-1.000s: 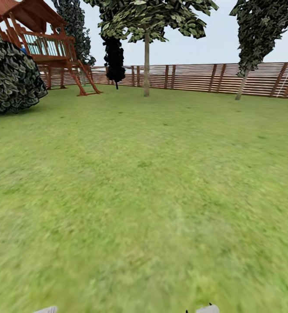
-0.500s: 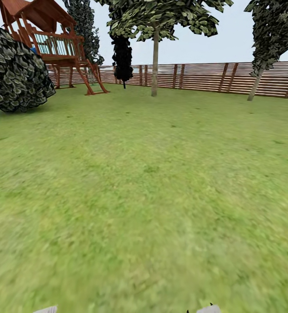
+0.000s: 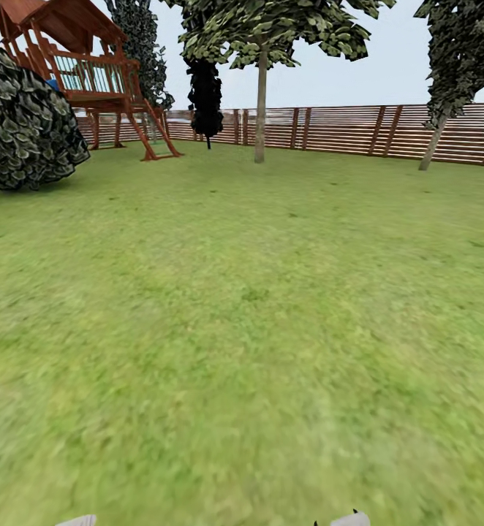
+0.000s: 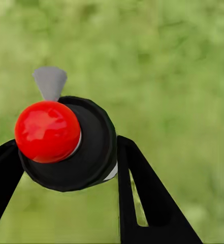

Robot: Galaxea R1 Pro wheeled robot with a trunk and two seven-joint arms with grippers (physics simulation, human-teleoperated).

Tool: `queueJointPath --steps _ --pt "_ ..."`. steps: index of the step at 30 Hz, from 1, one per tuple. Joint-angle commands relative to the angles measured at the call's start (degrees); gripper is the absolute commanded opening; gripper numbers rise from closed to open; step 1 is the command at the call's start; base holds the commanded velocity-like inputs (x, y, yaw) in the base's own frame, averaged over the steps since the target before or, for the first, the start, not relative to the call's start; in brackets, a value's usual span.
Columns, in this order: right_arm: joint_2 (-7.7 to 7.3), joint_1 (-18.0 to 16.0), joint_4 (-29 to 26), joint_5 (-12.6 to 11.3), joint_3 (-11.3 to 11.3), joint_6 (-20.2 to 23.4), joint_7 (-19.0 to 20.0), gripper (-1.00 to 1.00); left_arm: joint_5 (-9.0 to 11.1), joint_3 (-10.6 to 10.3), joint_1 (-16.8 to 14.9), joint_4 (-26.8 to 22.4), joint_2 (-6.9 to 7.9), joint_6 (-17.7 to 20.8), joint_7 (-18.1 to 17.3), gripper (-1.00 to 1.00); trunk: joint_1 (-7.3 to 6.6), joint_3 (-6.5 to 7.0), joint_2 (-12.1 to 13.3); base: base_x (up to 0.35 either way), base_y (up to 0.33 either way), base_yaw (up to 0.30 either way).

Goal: In the garden, pick up the pesticide atomizer on the floor and spray pesticide onto both trees until each tree trunk is fully covered.

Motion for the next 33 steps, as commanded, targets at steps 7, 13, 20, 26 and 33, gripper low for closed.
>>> queueJointPath --steps 7,13,20,26,33 --pt "0.08 0.00 0.00 0.00 -0.01 0.00 0.00 1.00 0.00 0.05 -0.02 -0.01 0.00 0.03 -0.02 -1.00 0.00 0.00 0.00 0.339 0.000 0.000" --pt "0.09 0.00 0.00 0.00 -0.03 0.00 0.00 1.00 0.01 0.06 -0.02 -0.01 0.00 0.04 -0.02 -1.00 0.00 0.00 0.00 0.339 0.000 0.000" --pt "0.09 0.00 0.00 -0.07 -0.06 0.00 0.00 1.00 0.01 0.04 -0.02 -0.01 0.01 0.03 -0.02 -1.00 0.00 0.00 0.00 0.339 0.000 0.000" --pt "0.09 0.00 0.00 -0.09 -0.05 0.00 0.00 1.00 0.00 0.02 -0.02 -0.01 0.00 0.07 -0.02 -1.00 0.00 0.00 0.00 0.339 0.000 0.000" --pt "0.09 0.00 0.00 -0.05 -0.03 0.00 0.00 1.00 0.00 0.04 -0.02 -0.01 0.00 0.06 -0.02 -1.00 0.00 0.00 0.00 0.339 0.000 0.000"
